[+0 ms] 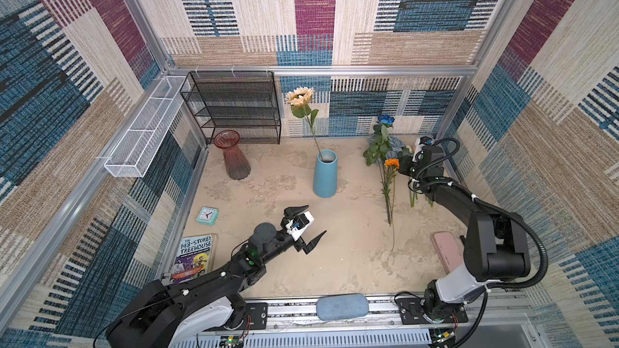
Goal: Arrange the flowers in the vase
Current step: 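Open the right gripper and withdraw it from the vase, then reach and grasp the orange carnation's stem with the right gripper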
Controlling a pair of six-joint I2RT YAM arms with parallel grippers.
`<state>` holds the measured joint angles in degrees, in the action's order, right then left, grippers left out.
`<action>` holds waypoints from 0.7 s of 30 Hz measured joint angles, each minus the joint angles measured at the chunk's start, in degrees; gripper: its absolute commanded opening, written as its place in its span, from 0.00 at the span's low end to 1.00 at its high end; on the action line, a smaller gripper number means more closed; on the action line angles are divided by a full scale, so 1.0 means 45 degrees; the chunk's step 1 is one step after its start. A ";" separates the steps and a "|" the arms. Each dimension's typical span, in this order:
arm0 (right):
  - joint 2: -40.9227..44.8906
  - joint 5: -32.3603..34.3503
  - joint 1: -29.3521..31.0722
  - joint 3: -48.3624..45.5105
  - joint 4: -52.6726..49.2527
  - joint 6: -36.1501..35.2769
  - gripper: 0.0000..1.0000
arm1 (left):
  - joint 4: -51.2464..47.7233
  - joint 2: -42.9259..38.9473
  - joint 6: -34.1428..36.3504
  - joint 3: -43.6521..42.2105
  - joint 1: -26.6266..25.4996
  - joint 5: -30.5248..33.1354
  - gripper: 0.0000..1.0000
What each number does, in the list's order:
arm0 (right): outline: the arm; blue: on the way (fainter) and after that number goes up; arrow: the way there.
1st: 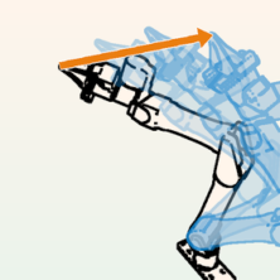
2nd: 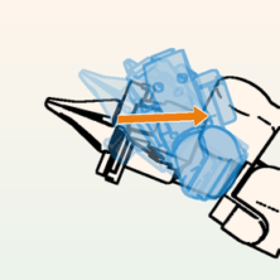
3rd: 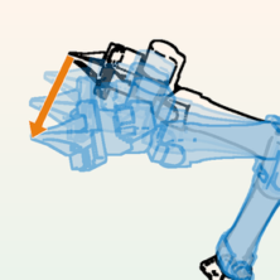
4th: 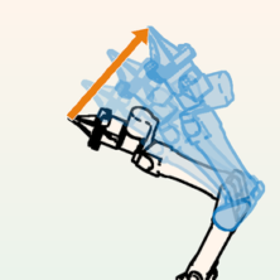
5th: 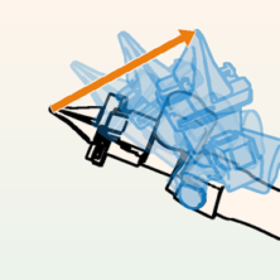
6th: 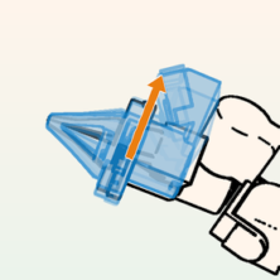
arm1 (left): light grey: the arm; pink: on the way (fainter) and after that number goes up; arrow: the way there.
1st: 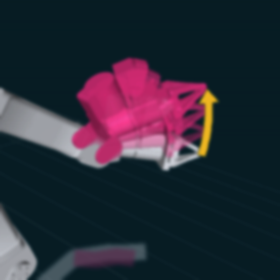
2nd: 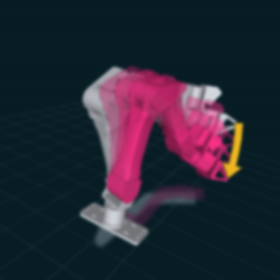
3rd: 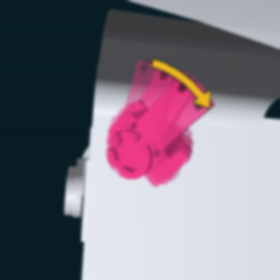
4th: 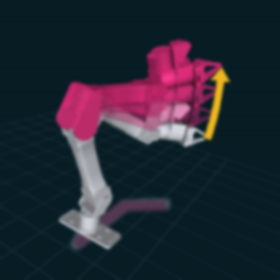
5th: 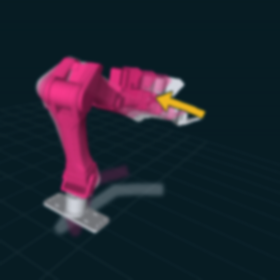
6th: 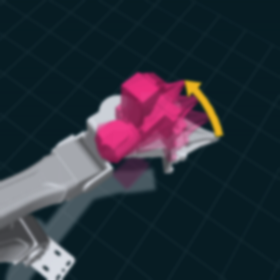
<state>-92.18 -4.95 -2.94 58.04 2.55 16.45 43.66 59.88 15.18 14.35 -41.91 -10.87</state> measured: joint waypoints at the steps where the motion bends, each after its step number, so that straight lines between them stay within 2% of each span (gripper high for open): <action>1: -0.0209 0.0015 -0.0219 0.0097 -0.0180 -0.0005 0.32 | -0.0005 0.0000 0.0000 0.0000 0.0000 0.0000 0.99; 6: -0.1355 -0.0083 -0.1127 0.0933 -0.0933 -0.0117 0.36 | -0.0092 0.0005 0.0005 0.0015 0.0000 0.0000 0.99; 10: -0.2142 -0.0214 -0.2001 0.1792 -0.1365 -0.0233 0.31 | -0.0223 0.0029 0.0039 0.0024 0.0000 0.0000 0.99; 15: -0.2249 -0.1651 -0.1909 0.2195 -0.1598 -0.0389 0.32 | -0.0228 0.0107 0.0092 0.0024 -0.0019 0.0005 1.00; 21: -0.1025 -0.2977 -0.1355 0.0704 -0.1370 -0.0223 0.37 | -0.0321 0.0155 0.0228 0.0087 -0.0024 0.0005 0.99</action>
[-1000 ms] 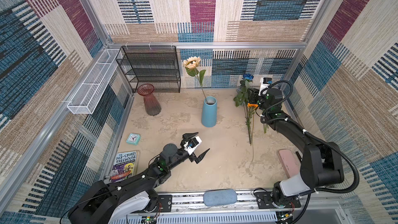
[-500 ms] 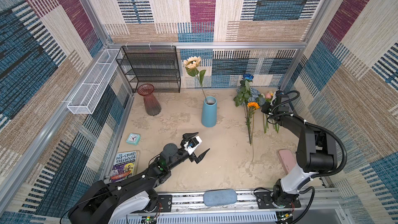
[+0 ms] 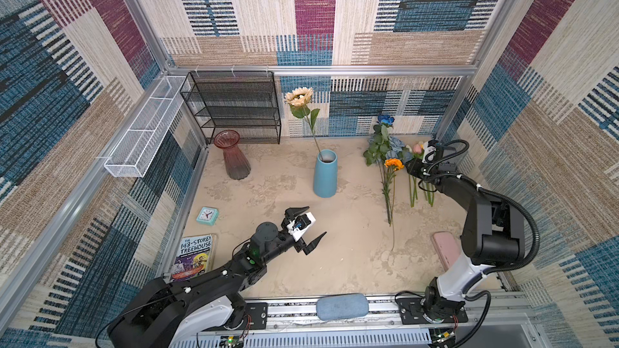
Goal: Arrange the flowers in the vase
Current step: 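Reach and grasp the orange carnation's stem with the right gripper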
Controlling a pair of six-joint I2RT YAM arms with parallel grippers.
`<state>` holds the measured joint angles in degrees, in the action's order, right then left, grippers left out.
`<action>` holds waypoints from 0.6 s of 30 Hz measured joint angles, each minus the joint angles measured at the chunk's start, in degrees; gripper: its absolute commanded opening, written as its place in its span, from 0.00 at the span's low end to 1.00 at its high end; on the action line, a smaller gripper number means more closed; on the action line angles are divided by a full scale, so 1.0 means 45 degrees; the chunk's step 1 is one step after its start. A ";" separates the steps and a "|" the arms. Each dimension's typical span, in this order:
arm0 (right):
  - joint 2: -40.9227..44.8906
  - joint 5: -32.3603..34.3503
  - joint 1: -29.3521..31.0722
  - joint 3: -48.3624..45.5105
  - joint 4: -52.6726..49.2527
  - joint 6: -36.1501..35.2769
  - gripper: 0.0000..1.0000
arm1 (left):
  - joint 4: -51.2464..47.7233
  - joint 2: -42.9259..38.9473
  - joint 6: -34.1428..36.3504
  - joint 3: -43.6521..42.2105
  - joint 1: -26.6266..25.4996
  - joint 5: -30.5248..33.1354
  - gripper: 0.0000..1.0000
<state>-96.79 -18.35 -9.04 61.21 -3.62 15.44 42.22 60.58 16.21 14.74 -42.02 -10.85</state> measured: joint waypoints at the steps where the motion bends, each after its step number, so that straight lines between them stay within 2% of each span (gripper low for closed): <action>1: 0.0146 -0.0136 0.0083 -0.0257 0.0000 0.0034 0.38 | 0.0010 -0.0053 0.0000 0.0005 0.0000 -0.0015 0.99; 5: 0.0029 -0.0253 0.0432 -0.0627 -0.0019 0.0029 0.38 | 0.0039 -0.0058 -0.0005 0.0010 0.0000 -0.0044 0.99; 9: -0.0418 -0.0466 0.1010 -0.0865 0.0058 0.0019 0.33 | 0.0087 0.0097 0.0000 0.0010 0.0000 -0.0034 0.99; 18: -0.1132 -0.0432 0.1282 -0.0680 0.0078 0.0019 0.30 | 0.0170 0.0597 0.0005 0.0175 0.0000 -0.0015 0.99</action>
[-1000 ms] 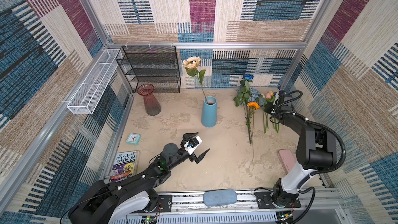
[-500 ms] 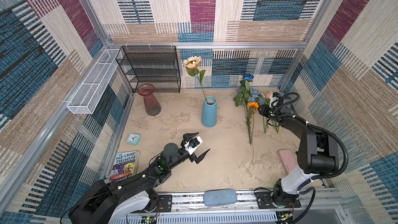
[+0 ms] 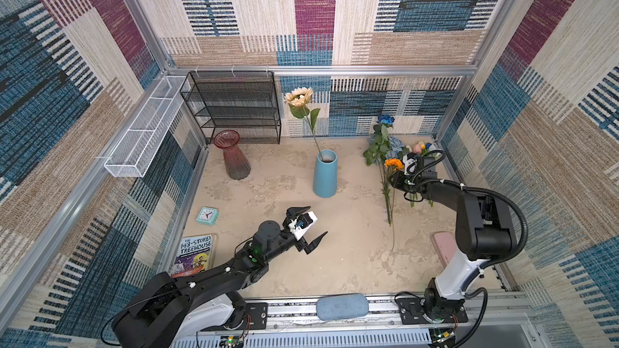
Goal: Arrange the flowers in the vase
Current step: 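Reach and grasp the orange carnation's stem with the right gripper, then lift the orange carnation up out of the flower pile with the right gripper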
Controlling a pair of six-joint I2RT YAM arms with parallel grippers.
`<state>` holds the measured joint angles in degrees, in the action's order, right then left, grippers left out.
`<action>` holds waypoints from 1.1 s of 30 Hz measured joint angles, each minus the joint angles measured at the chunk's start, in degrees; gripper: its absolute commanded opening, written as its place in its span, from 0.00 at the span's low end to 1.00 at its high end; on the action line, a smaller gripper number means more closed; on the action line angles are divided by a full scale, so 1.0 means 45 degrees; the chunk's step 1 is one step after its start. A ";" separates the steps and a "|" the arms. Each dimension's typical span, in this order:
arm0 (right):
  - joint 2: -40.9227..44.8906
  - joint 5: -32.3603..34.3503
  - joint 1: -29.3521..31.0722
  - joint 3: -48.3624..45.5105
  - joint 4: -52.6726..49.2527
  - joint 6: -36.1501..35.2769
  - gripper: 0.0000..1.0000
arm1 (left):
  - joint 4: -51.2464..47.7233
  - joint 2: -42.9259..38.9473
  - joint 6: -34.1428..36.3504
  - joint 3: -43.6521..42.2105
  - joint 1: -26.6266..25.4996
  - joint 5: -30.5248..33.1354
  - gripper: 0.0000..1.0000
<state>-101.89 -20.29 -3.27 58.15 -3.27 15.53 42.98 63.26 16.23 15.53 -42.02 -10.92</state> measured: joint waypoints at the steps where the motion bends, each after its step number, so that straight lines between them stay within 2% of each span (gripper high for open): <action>1: -0.0117 0.0126 0.0010 0.0087 -0.0019 0.0000 0.28 | 0.0005 -0.0073 0.0000 0.0000 0.0000 -0.0010 0.99; 7: -0.0476 0.0374 0.0010 0.0223 -0.0073 -0.0146 0.21 | 0.0019 -0.0126 0.0000 -0.0005 0.0000 0.0000 0.99; 9: -0.0544 0.0452 0.0010 0.0253 -0.0102 -0.0185 0.12 | 0.0019 -0.0087 0.0000 -0.0005 0.0000 0.0000 0.99; 10: -0.0544 0.0442 0.0010 0.0257 -0.0107 -0.0209 0.12 | 0.0015 -0.0078 0.0000 -0.0005 0.0000 0.0000 0.99; 12: -0.0418 0.0423 0.0010 0.0262 -0.0126 -0.0223 0.19 | 0.0015 -0.0063 0.0005 -0.0005 0.0000 0.0000 0.99; 14: -0.0087 0.0486 0.0010 0.0262 -0.0199 -0.0233 0.19 | 0.0015 -0.0058 0.0005 -0.0005 0.0000 0.0010 0.99; 16: 0.0364 0.0670 0.0010 0.0257 -0.0194 -0.0238 0.30 | 0.0015 -0.0058 0.0005 -0.0005 0.0000 0.0010 0.99; 18: 0.0850 0.1025 0.0010 0.0214 -0.0189 -0.0233 0.34 | 0.0015 -0.0058 0.0005 -0.0005 0.0000 0.0010 0.99; 22: 0.1302 0.1311 0.0010 0.0155 -0.0131 -0.0272 0.28 | 0.0010 -0.0068 0.0005 -0.0005 0.0000 0.0010 0.99; 25: 0.1209 0.1161 0.0024 0.0151 -0.0180 -0.0228 0.41 | 0.0005 -0.0117 0.0005 -0.0005 0.0000 0.0010 1.00; 33: 0.1224 0.0617 0.0301 -0.0874 -0.0194 -0.0321 0.43 | -0.0083 -0.0321 0.0010 -0.0005 0.0000 0.0015 0.99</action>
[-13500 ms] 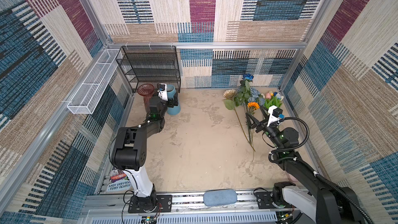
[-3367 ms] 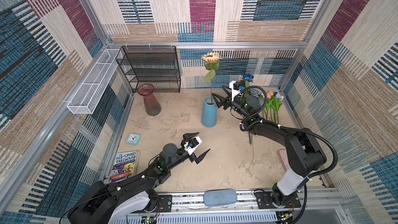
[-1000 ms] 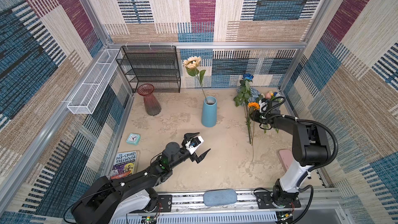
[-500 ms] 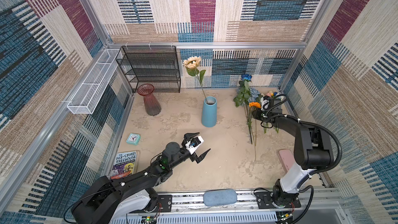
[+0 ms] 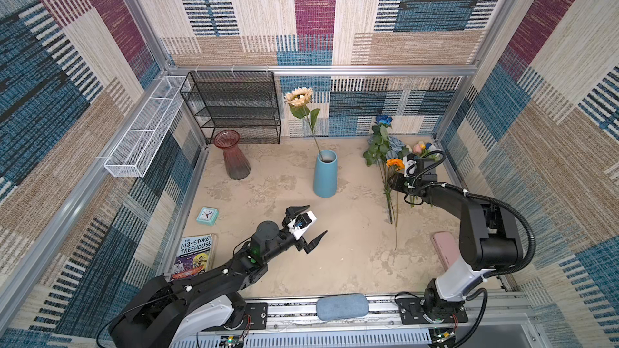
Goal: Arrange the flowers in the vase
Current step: 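Lift the orange carnation up out of the flower pile with the right gripper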
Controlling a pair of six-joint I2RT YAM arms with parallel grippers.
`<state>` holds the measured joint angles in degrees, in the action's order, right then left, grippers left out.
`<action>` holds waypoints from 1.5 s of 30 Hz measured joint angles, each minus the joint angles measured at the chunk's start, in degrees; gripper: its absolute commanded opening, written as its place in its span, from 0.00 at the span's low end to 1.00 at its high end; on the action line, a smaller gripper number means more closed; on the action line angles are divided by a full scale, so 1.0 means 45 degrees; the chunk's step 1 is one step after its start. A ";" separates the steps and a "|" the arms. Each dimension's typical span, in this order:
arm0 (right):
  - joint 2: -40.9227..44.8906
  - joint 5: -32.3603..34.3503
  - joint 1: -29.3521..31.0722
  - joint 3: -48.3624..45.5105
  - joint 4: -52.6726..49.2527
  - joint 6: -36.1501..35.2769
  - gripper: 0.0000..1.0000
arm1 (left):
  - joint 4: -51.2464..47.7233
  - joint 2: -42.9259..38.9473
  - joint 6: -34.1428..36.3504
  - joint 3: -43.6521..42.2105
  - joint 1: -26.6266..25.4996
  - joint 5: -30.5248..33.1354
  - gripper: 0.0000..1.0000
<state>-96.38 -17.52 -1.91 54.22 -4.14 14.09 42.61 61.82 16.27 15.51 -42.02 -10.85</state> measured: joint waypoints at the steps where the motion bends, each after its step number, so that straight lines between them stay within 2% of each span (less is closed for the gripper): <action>1: -0.0015 -0.0010 0.0000 -0.0044 0.0039 -0.0005 0.43 | 0.0000 0.0000 0.0000 0.0000 0.0000 0.0000 0.99; 12: -0.0879 -0.0010 0.0160 -0.0005 0.0369 0.0000 0.41 | 0.0005 0.0073 -0.0005 0.0000 0.0000 -0.0005 0.99; 16: -0.1297 0.0019 0.0180 0.0272 0.0534 0.0005 0.32 | -0.0005 0.0053 -0.0005 0.0000 0.0000 -0.0010 1.00; 25: -0.1506 0.0359 0.0248 0.0534 0.0733 0.0151 0.20 | -0.0005 0.0010 -0.0005 0.0000 0.0000 -0.0015 1.00; 30: -0.1501 0.0379 0.0267 0.0534 0.0733 0.0189 0.19 | -0.0010 -0.0044 -0.0005 0.0000 0.0000 -0.0015 1.00; 32: -0.1486 0.0403 0.0267 0.0529 0.0763 0.0204 0.28 | -0.0010 -0.0068 -0.0005 0.0000 0.0000 -0.0015 1.00; 34: -0.1515 0.0597 0.0267 0.0549 0.0777 0.0238 0.32 | -0.0015 -0.0073 -0.0005 0.0000 0.0000 -0.0015 1.00; 40: -0.1977 0.0607 0.0267 0.0738 0.0947 0.0330 0.21 | -0.0049 -0.0097 -0.0005 0.0000 0.0000 -0.0015 1.00; 45: -0.1967 0.0607 0.0267 0.0874 0.0952 0.0389 0.18 | -0.0058 -0.0126 -0.0005 0.0000 0.0000 -0.0010 1.00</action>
<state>-105.23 -14.79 -0.71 58.15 0.14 15.84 42.35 61.25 16.25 15.51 -42.02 -10.90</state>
